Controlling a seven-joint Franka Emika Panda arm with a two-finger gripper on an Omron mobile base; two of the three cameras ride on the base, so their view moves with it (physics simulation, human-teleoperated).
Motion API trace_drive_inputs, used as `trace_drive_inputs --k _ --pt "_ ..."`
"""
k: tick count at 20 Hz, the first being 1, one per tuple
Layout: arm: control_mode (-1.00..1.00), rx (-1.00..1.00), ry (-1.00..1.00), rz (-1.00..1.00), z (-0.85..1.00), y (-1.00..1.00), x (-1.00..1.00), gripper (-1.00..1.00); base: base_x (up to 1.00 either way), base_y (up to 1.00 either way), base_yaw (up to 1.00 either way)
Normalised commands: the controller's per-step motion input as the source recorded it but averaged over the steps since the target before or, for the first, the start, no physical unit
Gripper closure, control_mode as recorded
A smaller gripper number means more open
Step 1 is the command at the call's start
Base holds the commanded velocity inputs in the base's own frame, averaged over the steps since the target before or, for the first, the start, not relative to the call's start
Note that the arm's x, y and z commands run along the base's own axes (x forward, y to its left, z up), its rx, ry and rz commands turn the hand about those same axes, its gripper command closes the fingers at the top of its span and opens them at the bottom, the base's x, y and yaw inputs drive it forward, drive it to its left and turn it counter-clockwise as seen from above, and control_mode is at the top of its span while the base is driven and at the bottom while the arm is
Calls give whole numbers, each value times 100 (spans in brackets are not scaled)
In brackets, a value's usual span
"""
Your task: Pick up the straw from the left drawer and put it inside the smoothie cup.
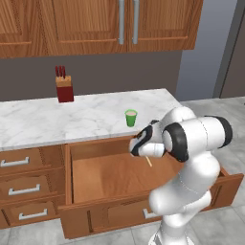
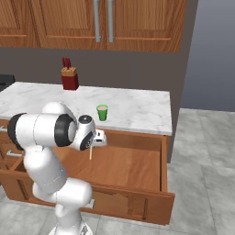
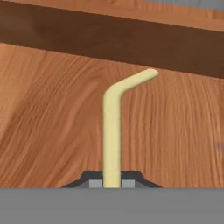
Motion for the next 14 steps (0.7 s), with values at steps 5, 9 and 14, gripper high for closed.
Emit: trace_drive_inputs --k 5,9,14 --pt "-100 2 -3 12 98 -4 3 100 0 0 0" --pt "-100 3 -15 14 84 -12 0 100 0 0 0" --pt "-100 13 -17 14 94 -20 6 100 0 0 0"
